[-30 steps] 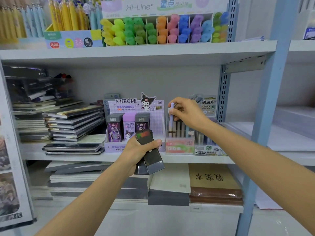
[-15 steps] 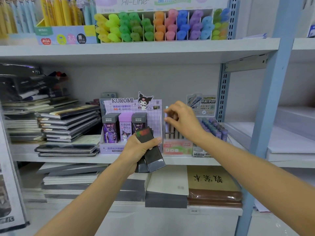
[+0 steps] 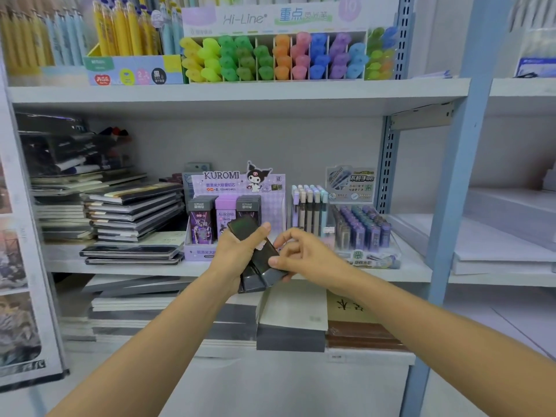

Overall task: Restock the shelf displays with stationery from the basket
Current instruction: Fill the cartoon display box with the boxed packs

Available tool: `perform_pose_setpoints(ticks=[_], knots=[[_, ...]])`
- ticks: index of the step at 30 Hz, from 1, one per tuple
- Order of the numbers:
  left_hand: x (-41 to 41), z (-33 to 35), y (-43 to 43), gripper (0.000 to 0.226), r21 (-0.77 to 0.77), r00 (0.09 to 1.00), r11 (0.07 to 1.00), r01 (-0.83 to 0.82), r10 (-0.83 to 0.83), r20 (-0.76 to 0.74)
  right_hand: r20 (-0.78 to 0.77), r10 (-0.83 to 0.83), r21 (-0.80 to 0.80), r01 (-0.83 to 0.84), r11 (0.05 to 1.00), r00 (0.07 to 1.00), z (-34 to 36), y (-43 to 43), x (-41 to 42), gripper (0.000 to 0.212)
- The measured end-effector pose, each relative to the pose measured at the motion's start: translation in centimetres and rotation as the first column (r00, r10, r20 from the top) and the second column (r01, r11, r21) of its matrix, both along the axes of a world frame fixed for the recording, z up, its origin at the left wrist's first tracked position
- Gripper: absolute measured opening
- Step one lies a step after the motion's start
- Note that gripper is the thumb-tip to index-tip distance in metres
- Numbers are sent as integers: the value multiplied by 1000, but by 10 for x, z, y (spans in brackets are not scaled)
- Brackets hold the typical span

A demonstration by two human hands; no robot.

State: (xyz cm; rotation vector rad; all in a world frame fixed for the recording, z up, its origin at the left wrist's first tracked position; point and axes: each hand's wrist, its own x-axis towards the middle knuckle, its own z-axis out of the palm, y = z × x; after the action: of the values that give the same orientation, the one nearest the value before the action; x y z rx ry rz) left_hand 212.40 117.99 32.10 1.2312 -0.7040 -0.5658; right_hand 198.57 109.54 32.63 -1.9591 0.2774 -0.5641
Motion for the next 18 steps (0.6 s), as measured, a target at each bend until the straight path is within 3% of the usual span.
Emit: perform_pose_setpoints(ticks=[4,9,15,18], knots=[[9,9,12,44,54,978,998,-13,24,-205,37,-72,5,71,997,997,14,-5,-13,17],[15,10,21,44,87,983,996,-34,49,-176,79,-88,65,83,994,993,21,-8,-22,20],[18,14,26,32,91,964,995,-41,64,-260,219,207,62,-225,972,954,25,-7,-28,48],[22,15,28,40,101,968,995,-4,30,-250,232,244,-49,-239,970,942,31,-6,-25,38]])
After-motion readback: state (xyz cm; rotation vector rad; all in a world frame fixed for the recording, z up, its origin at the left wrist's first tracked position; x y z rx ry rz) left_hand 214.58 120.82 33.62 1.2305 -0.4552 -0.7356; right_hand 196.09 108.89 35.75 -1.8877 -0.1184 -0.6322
